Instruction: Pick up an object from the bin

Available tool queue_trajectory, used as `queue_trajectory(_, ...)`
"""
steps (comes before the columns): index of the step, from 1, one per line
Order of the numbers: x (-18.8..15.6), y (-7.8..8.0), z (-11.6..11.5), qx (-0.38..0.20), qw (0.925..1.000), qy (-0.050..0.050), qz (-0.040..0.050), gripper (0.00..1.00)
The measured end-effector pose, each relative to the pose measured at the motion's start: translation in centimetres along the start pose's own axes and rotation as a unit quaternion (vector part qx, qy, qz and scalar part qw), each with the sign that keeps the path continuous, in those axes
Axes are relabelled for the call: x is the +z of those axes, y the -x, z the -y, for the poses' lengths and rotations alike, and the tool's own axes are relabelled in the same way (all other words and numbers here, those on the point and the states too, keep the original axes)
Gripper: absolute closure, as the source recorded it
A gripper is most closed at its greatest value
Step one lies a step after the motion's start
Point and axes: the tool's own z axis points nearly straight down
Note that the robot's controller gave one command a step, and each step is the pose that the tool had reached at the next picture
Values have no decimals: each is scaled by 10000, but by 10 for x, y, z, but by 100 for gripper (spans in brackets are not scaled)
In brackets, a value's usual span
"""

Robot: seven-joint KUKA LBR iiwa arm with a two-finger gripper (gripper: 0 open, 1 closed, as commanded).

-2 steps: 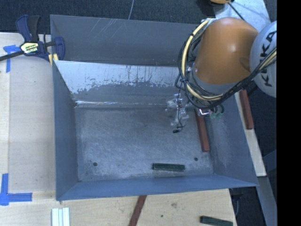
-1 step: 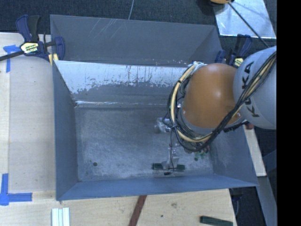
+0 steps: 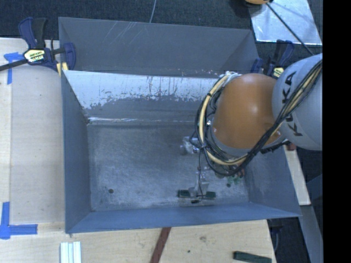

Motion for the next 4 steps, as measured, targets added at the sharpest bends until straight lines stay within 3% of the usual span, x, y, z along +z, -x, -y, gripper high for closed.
queue_trajectory(1, 47, -1, 22, -395, 9992, -3, 26, 0)
queue_trajectory(2, 92, -4, 27, -32, 10000, 0, -6, 100)
queue_trajectory(3, 92, -4, 27, -31, 10000, 0, -7, 100)
queue_trajectory(4, -83, 20, 37, -38, 10000, -5, 26, 100)
